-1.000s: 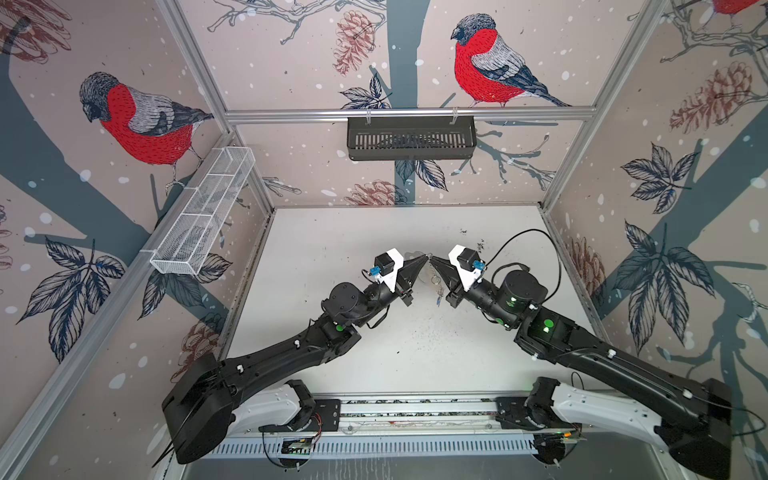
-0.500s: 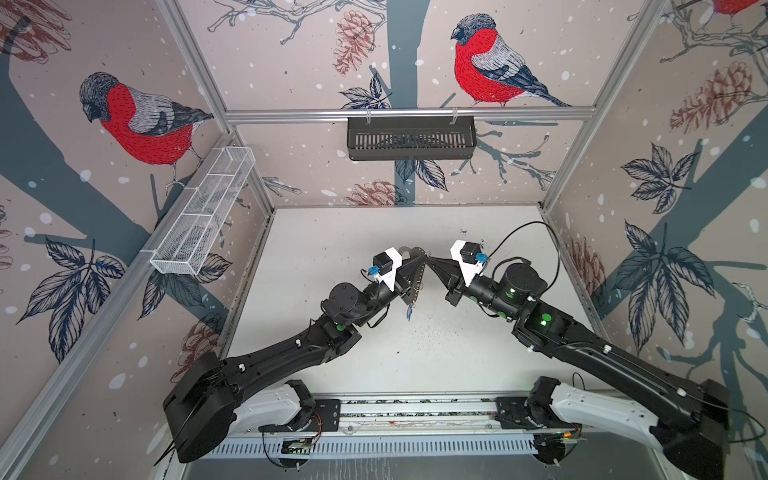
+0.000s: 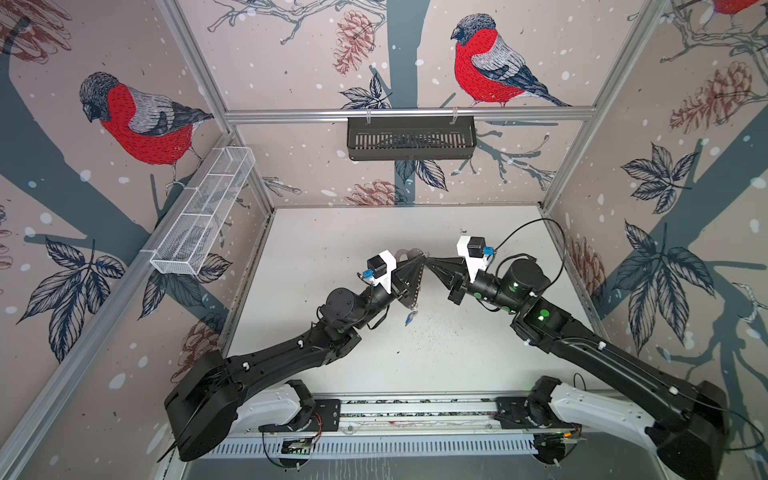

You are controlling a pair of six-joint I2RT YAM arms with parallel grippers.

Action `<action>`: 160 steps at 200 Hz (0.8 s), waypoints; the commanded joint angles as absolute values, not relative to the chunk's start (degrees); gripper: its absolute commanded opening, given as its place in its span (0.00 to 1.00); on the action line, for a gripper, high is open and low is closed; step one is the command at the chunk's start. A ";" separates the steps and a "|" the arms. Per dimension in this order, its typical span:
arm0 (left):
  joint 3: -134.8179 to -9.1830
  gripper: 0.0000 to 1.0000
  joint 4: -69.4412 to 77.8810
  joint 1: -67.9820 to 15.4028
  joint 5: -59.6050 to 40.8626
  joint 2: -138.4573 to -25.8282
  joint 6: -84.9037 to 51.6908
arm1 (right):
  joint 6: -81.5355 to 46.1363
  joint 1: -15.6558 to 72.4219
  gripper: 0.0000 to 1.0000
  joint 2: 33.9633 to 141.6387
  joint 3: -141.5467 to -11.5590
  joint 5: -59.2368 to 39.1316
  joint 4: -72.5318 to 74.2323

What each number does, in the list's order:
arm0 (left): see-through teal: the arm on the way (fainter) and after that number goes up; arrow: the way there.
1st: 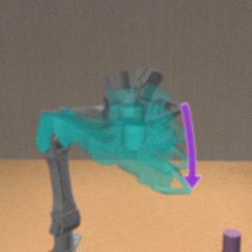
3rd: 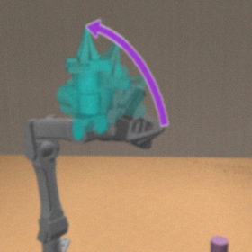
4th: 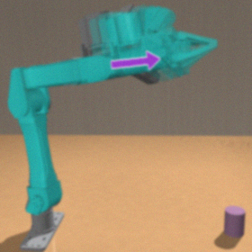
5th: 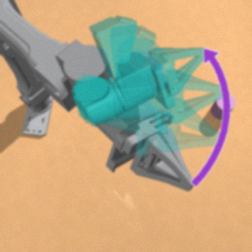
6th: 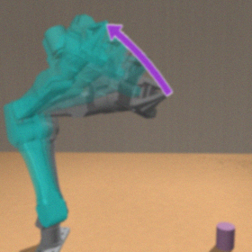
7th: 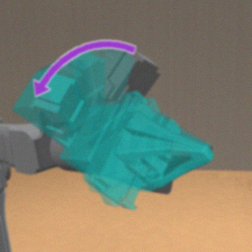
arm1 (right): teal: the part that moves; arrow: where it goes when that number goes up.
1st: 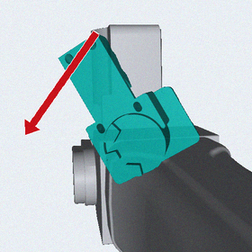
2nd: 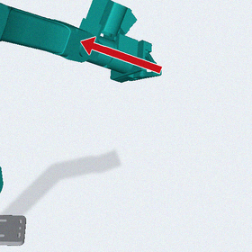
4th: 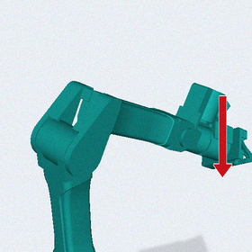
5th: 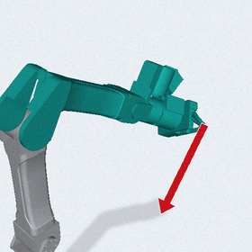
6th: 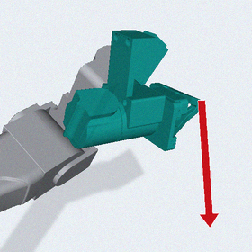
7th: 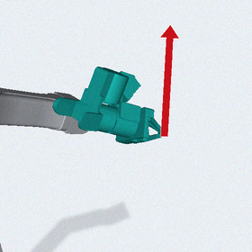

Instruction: Put the keys on the keyring

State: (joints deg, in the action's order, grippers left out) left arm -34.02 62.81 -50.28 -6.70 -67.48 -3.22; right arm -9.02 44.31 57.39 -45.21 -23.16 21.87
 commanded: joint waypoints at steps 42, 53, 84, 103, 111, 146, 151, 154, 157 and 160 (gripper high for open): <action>-32.68 0.00 66.04 -50.27 -7.75 -67.63 -4.57 | -8.14 44.58 0.12 58.21 -47.63 -30.80 20.66; -32.39 0.00 66.21 -50.25 -7.70 -67.26 -4.35 | -7.60 44.51 0.17 57.85 -47.64 -30.24 20.00; -31.57 0.00 66.88 -50.27 -8.00 -66.29 -3.23 | -5.92 43.86 0.25 56.46 -48.14 -29.25 17.60; -31.00 0.00 67.71 -50.27 -8.07 -65.69 -2.60 | -5.11 43.42 0.30 55.27 -48.43 -28.61 16.13; -30.94 0.00 67.88 -50.27 -8.22 -65.56 -2.40 | -4.85 43.16 0.32 54.70 -48.58 -28.32 15.72; -30.75 0.00 67.76 -50.10 -10.35 -64.82 -2.11 | -3.10 42.12 0.36 52.61 -49.73 -27.43 13.31; -30.68 0.00 67.93 -49.96 -11.21 -64.62 -2.16 | -2.72 41.97 0.37 52.43 -49.98 -27.25 12.86; -30.66 0.00 67.94 -49.86 -11.89 -64.56 -2.17 | -2.47 41.89 0.37 52.32 -50.13 -27.25 12.57; -30.67 0.00 67.90 -49.73 -12.58 -64.51 -2.19 | -2.24 41.78 0.37 52.30 -50.32 -27.27 12.31; -30.73 0.00 67.77 -49.60 -13.33 -64.44 -2.26 | -1.94 41.69 0.36 52.22 -50.54 -27.25 11.98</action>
